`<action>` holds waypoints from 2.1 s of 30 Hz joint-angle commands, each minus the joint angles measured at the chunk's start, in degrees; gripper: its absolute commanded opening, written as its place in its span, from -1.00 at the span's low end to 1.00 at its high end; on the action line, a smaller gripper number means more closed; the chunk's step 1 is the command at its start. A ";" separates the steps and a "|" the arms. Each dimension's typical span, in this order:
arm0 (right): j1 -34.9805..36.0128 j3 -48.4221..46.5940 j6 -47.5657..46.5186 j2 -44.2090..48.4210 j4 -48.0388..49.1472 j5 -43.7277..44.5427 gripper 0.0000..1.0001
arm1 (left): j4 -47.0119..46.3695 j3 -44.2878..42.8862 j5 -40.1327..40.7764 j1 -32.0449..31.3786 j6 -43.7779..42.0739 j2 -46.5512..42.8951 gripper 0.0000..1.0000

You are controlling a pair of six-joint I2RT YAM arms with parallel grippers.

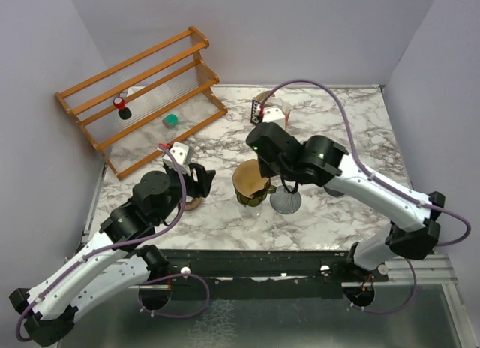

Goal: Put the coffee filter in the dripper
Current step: Place the coffee filter in the coffee dripper, then move the coffee server to the center of the board.

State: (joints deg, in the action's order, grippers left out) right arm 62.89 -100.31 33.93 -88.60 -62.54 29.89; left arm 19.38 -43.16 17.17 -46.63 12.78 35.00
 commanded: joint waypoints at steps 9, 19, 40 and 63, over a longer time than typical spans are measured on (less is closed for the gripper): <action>-0.60 18.92 6.40 18.81 -3.44 9.55 -0.93 | -1.71 1.91 5.91 0.25 -1.82 0.86 0.96; -2.19 38.48 9.05 27.80 9.02 -9.43 -0.98 | -3.04 2.53 6.65 3.21 -1.88 0.77 0.97; -15.28 62.83 18.43 20.94 49.44 -44.92 -0.99 | -4.43 3.02 2.97 6.07 -1.52 0.77 0.97; -17.14 63.55 25.13 8.81 68.89 -43.11 -0.99 | -4.52 3.14 1.82 6.82 -1.70 -0.58 0.97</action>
State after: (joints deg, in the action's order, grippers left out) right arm 46.02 -35.92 58.04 -77.65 0.97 -13.54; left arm 15.84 -40.73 20.36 -40.18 11.46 35.24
